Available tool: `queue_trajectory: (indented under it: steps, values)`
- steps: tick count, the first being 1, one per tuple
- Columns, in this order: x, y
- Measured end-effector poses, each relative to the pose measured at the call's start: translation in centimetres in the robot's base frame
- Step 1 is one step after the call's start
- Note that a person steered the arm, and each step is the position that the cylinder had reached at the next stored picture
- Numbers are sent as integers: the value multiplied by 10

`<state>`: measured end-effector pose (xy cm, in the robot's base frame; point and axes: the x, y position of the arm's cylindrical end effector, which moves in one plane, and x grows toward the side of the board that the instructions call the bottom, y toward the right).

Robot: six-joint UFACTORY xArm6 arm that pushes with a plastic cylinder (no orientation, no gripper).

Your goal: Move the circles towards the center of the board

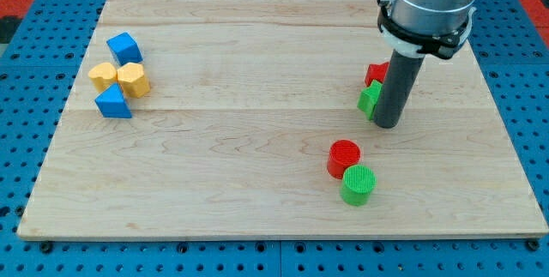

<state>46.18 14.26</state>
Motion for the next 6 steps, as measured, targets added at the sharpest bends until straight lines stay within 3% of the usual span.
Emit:
queue_trajectory:
  steps: [1, 2, 3, 4, 6]
  values:
    - [-22, 10]
    - [49, 34]
    - [115, 19]
    - [115, -24]
    - [130, -26]
